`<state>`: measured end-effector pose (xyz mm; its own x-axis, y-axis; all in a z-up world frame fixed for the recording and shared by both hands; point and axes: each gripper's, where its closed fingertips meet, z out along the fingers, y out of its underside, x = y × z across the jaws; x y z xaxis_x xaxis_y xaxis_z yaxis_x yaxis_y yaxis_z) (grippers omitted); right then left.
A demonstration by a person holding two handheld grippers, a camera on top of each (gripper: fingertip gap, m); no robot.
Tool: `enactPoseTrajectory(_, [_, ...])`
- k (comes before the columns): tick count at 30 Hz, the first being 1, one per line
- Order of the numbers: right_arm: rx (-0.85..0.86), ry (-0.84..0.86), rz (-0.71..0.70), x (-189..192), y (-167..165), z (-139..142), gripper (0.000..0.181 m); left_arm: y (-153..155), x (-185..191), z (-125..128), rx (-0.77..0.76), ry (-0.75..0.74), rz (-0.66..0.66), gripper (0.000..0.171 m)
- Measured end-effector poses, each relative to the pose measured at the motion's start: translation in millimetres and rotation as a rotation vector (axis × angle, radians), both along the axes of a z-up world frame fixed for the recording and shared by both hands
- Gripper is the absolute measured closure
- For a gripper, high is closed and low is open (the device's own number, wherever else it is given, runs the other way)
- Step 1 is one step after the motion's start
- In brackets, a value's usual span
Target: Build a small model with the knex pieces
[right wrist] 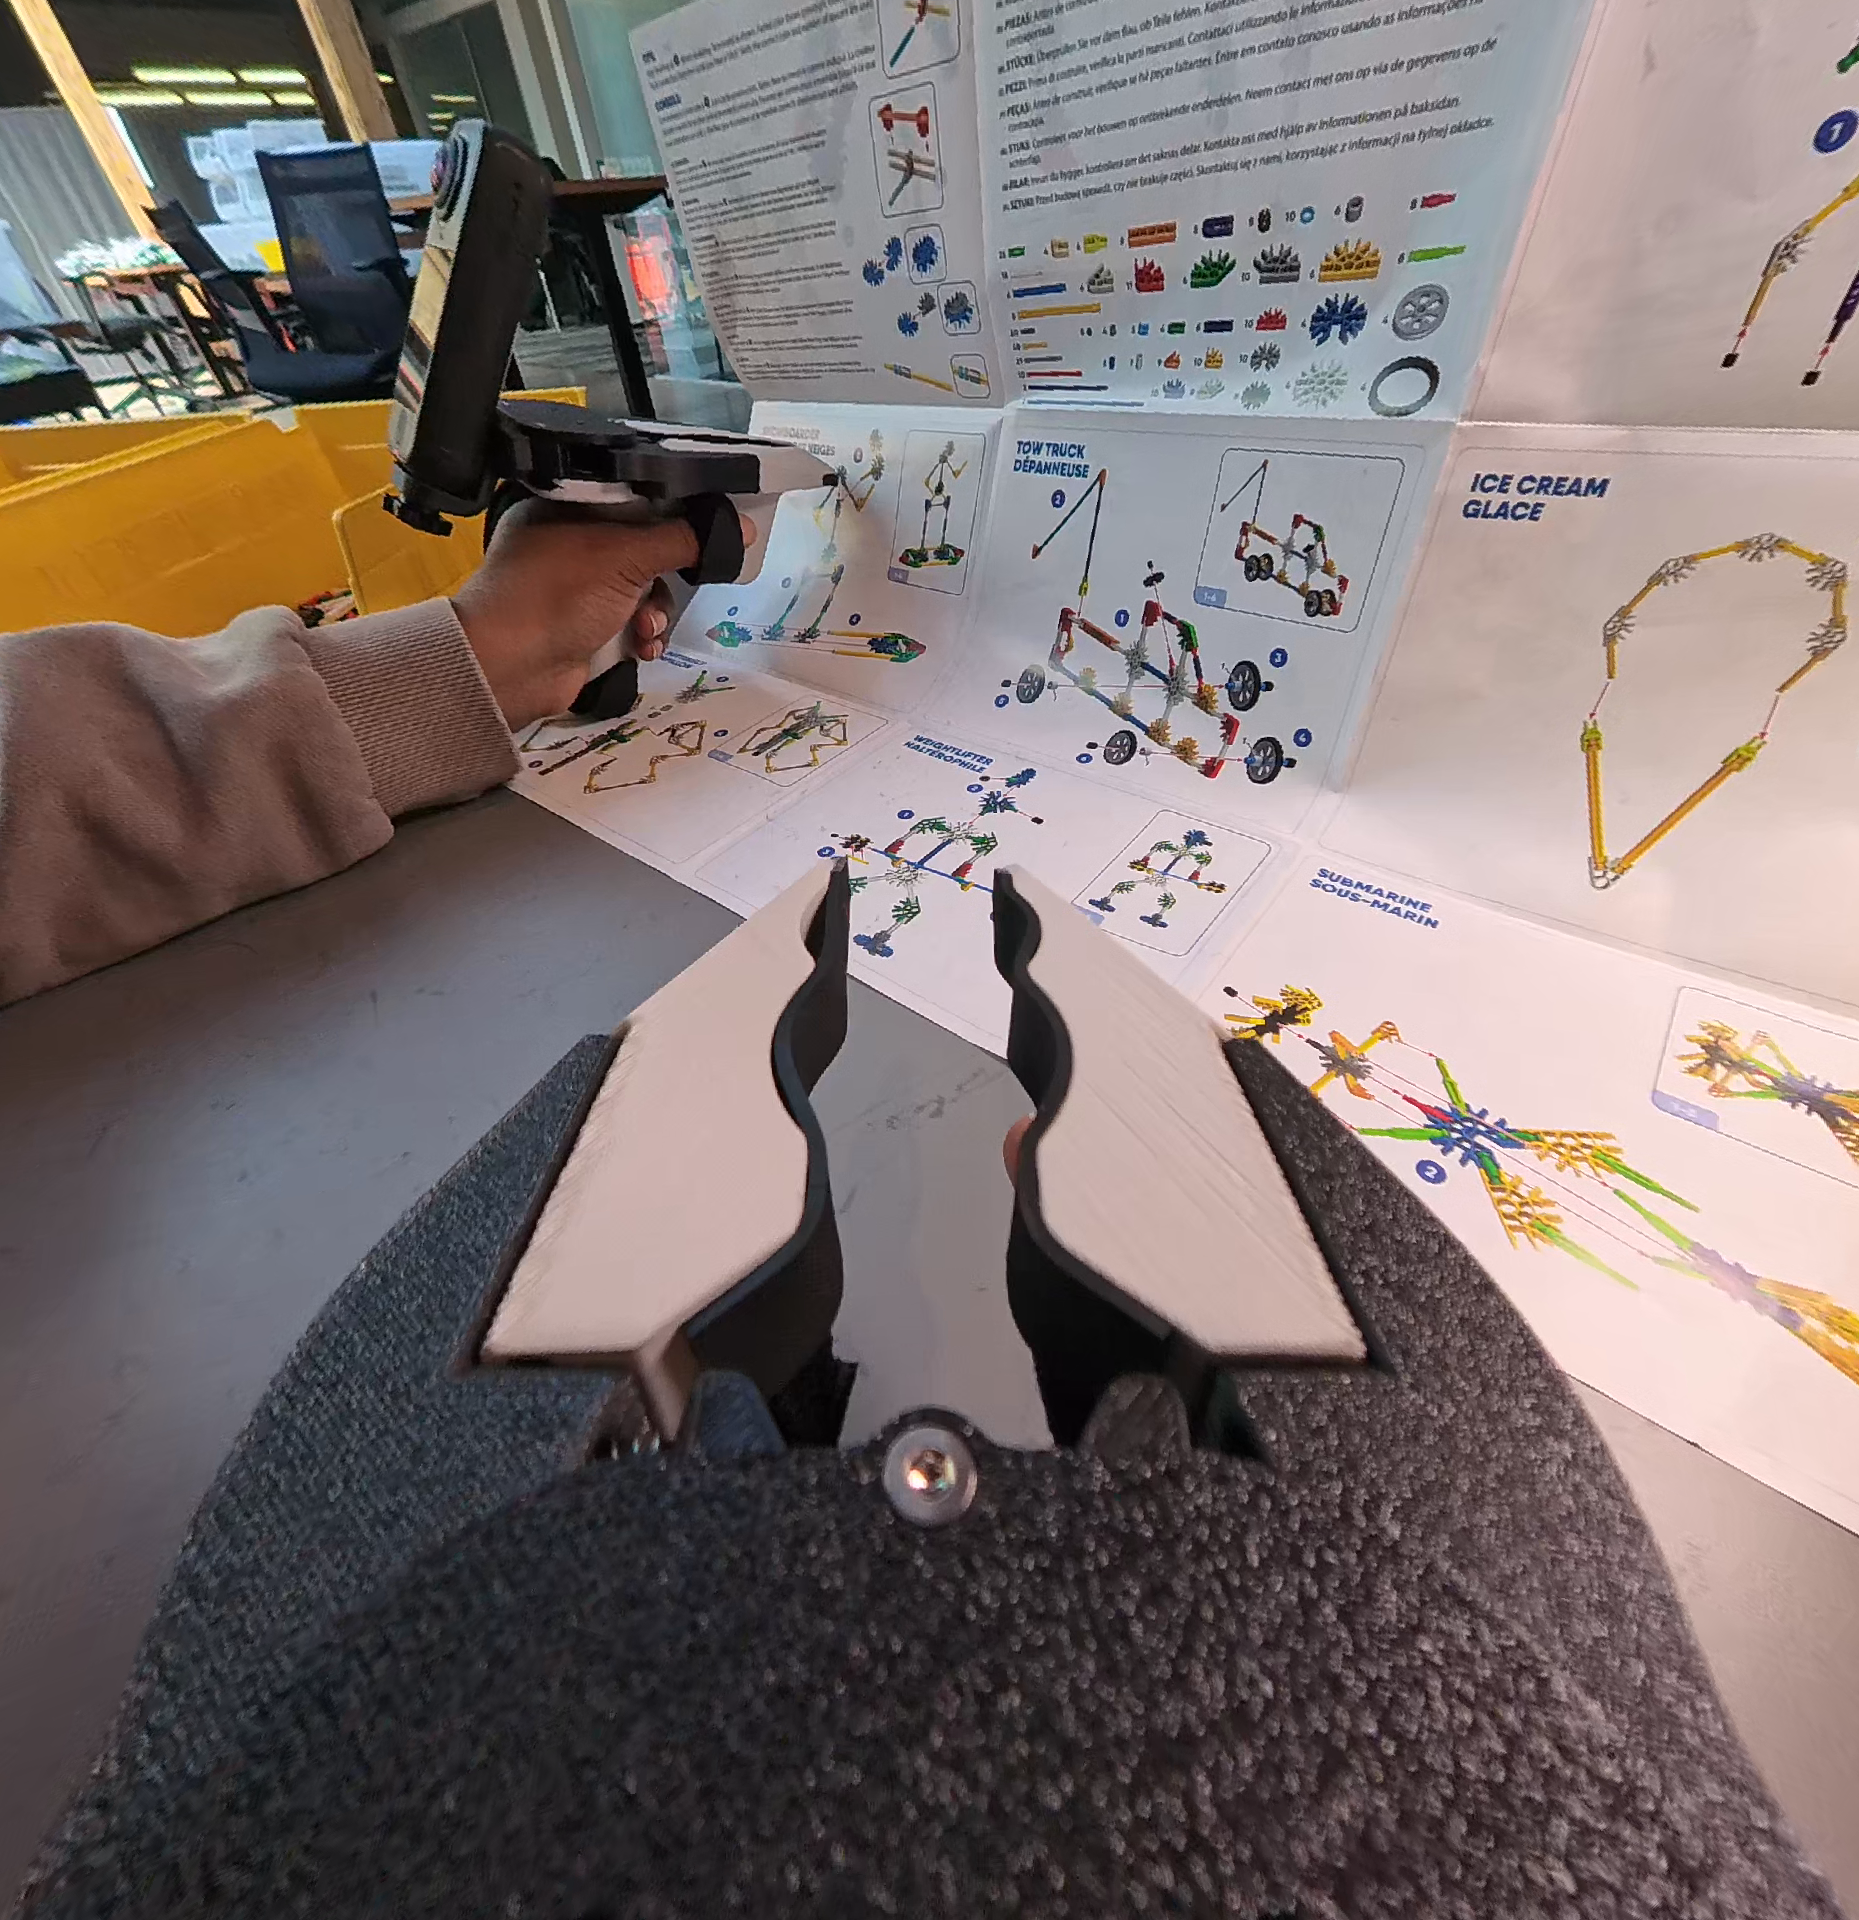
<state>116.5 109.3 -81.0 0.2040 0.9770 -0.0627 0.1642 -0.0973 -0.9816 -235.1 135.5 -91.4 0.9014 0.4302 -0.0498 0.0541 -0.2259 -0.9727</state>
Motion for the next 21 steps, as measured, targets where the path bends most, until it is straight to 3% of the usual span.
enactPoseTrajectory(17, [0.013,-0.008,-0.02,0,2,0,0.155,-2,0,9,0.016,0.008,0.005,0.168])
enactPoseTrajectory(21, [0.038,-0.003,-0.026,0,1,3,0.155,-3,4,24,0.041,0.025,0.001,0.168])
